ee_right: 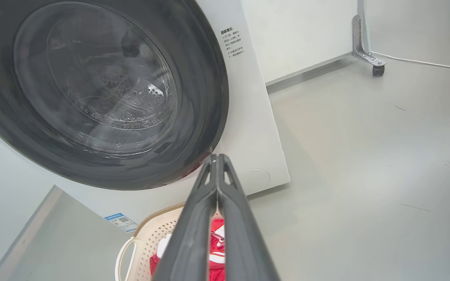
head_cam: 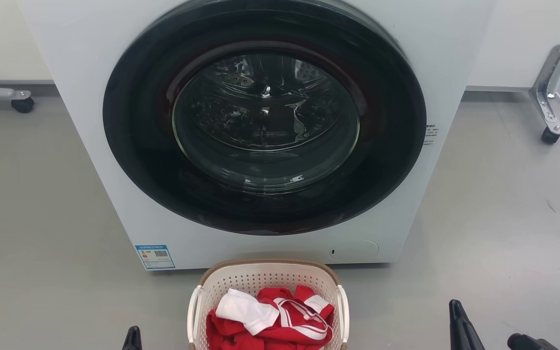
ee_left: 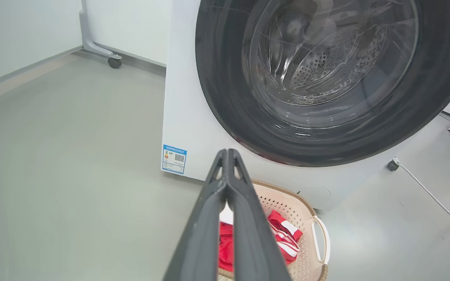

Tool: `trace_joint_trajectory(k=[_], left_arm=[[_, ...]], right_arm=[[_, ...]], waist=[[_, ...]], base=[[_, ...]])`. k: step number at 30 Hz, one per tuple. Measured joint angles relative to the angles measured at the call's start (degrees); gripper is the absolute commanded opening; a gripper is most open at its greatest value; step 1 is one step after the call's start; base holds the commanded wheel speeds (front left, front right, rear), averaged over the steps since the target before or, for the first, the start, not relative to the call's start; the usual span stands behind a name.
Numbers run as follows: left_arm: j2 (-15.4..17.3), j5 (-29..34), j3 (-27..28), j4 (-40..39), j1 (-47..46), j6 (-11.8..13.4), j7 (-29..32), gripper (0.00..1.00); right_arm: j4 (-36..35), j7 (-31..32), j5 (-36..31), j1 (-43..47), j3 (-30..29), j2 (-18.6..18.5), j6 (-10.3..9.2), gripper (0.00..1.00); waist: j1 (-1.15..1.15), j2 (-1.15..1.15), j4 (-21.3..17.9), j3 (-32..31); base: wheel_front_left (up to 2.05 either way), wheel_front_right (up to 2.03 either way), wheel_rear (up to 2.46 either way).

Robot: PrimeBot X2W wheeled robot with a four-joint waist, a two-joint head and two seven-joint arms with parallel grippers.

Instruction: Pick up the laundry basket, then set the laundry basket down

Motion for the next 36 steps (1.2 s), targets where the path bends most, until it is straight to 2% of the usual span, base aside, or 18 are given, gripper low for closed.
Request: trace_joint_trajectory(k=[36], left_arm=[[-0.3,-29.0,5.1,4.6,-6.9,-5.0,7.5,0.00]], right_arm=[[4.1,7.7,27.9,-4.9,-8.3,0.2,5.13,0.00]], waist=[[0.00,-0.01,-1.1,0.6]], base=[[0.00,0.00,0.00]])
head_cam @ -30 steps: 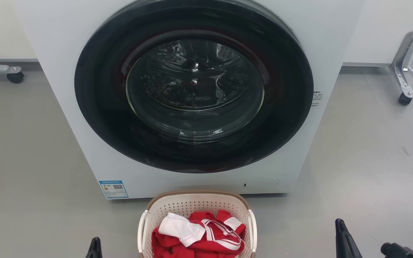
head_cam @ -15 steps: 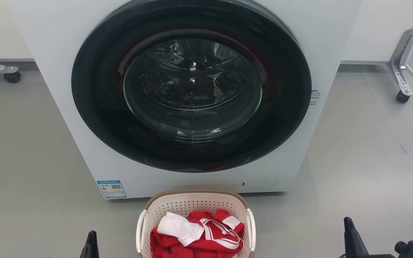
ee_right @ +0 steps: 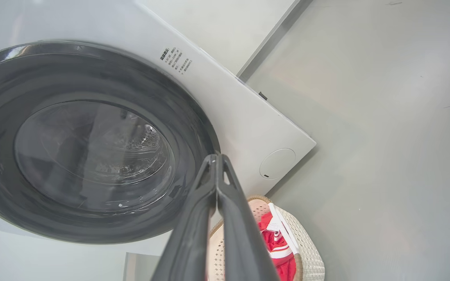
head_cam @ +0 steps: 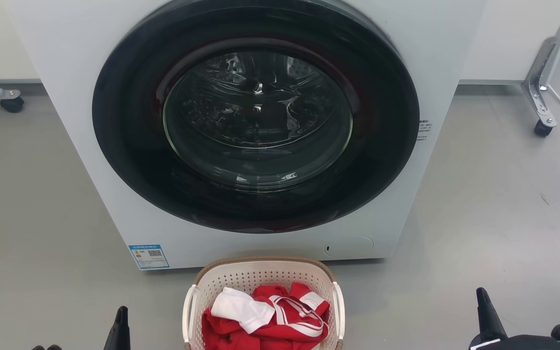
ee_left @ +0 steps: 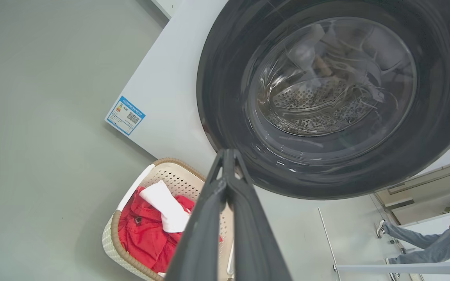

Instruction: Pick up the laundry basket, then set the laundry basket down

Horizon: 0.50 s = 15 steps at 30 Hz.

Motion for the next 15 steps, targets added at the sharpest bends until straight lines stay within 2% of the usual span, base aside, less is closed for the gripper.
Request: trace_joint_trajectory(k=[15], left_arm=[[-0.2,-12.2,1.9,2.1,-2.6,-2.0,3.2,0.00]], right_arm=[[1.9,3.1,11.9,-2.1,-3.4,0.1,2.14,0.00]], waist=[[0.00,0.00,-0.5,0.3]], base=[[0.00,0.00,0.00]])
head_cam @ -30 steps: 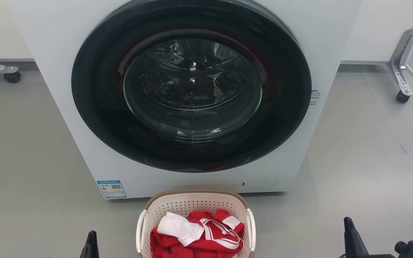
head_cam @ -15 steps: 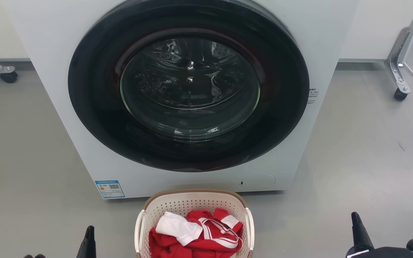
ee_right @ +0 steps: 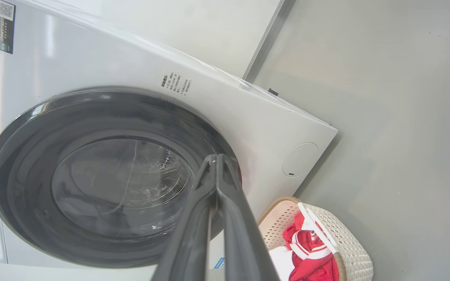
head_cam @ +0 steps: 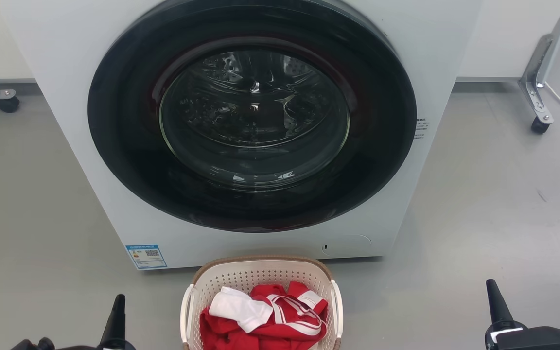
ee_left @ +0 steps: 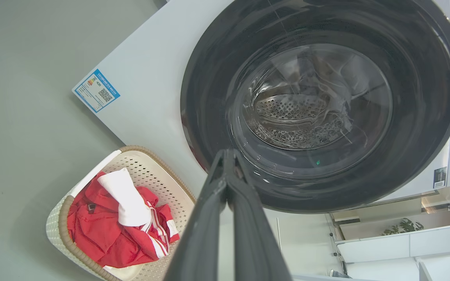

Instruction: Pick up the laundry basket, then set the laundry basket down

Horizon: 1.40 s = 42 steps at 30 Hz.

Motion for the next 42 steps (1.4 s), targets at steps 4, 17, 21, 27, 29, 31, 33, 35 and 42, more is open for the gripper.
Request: trace_joint_trajectory(k=[4,17,21,27,29,31,33,35,42], left_arm=[[0.0,-4.4,0.5,0.6,-1.5,-0.7,1.0,0.00],[-0.4,-15.2,2.3,2.4,-4.3,-2.6,3.6,0.00],[-0.5,-18.3,2.7,3.1,-4.5,-3.1,4.4,0.00],[-0.5,-23.4,3.8,3.7,-6.3,-4.0,5.5,0.00],[-0.6,-24.6,3.9,3.9,-6.7,-4.4,6.0,0.00],[-0.7,-25.4,3.9,3.9,-6.7,-4.5,6.0,0.00],[-0.7,-25.4,3.9,4.0,-6.7,-4.5,6.0,0.00],[-0.7,-25.4,3.9,4.0,-6.7,-4.5,6.0,0.00],[-0.7,-25.4,3.9,4.0,-6.7,-4.5,6.0,0.00]], right_arm=[[0.6,0.8,4.0,-0.4,-1.2,0.0,0.88,0.00],[2.0,3.6,14.2,-2.6,-4.2,0.1,2.89,0.00],[2.6,4.3,17.3,-2.9,-5.1,0.1,3.41,0.00],[3.4,5.6,22.2,-3.6,-6.5,0.1,4.42,0.00],[3.6,6.0,23.6,-3.8,-6.9,0.1,4.52,0.00],[3.7,6.1,23.7,-4.1,-6.9,0.1,4.57,0.00],[3.6,6.1,23.7,-4.6,-6.9,0.1,4.66,0.00],[3.7,6.1,23.7,-4.6,-6.9,0.1,4.71,0.00],[3.7,6.1,23.7,-4.6,-6.9,0.1,4.71,0.00]], waist=[[0.00,0.00,-0.2,0.1],[-0.01,0.00,-0.6,0.3],[-0.01,0.00,-0.7,0.4],[-0.01,0.00,-0.9,0.5],[-0.01,0.00,-0.9,0.5],[-0.01,0.00,-0.9,0.5],[-0.01,0.00,-0.9,0.5],[-0.01,0.00,-0.9,0.5],[-0.01,0.00,-0.9,0.5]], base=[[0.00,0.00,0.00],[0.00,0.00,0.00],[0.00,0.00,0.00],[0.00,0.00,0.00],[0.00,0.00,0.00],[0.00,0.00,0.00],[0.00,0.00,0.00],[0.00,0.00,0.00],[0.00,0.00,0.00]])
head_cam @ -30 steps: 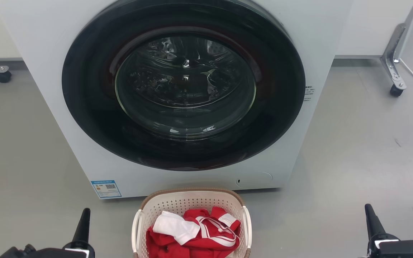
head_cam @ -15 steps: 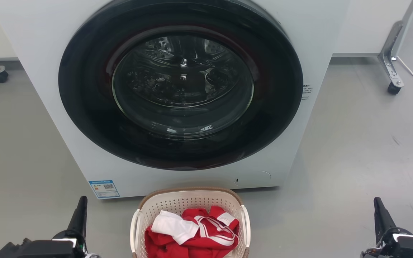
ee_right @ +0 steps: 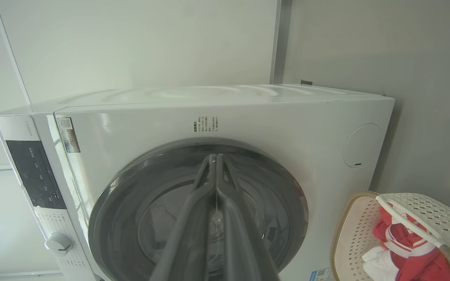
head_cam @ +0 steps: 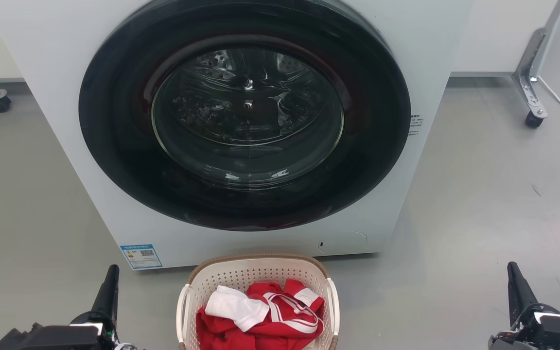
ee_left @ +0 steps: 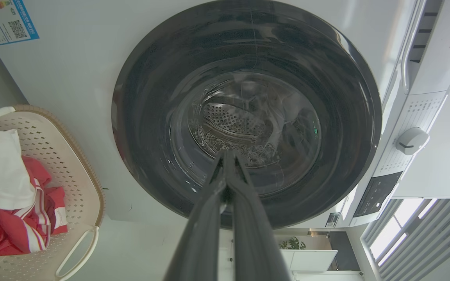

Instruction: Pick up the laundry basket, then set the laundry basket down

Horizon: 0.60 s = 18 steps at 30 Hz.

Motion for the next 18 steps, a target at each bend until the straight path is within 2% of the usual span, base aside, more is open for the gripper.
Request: trace_joint_trajectory(k=[18], left_arm=[[0.0,0.0,0.0,0.0,0.0,0.0,0.0,0.00]], right_arm=[[0.0,0.0,0.0,0.0,0.0,0.0,0.00,0.00]], waist=[[0.00,0.00,0.0,0.0]], base=[[0.00,0.00,0.00]])
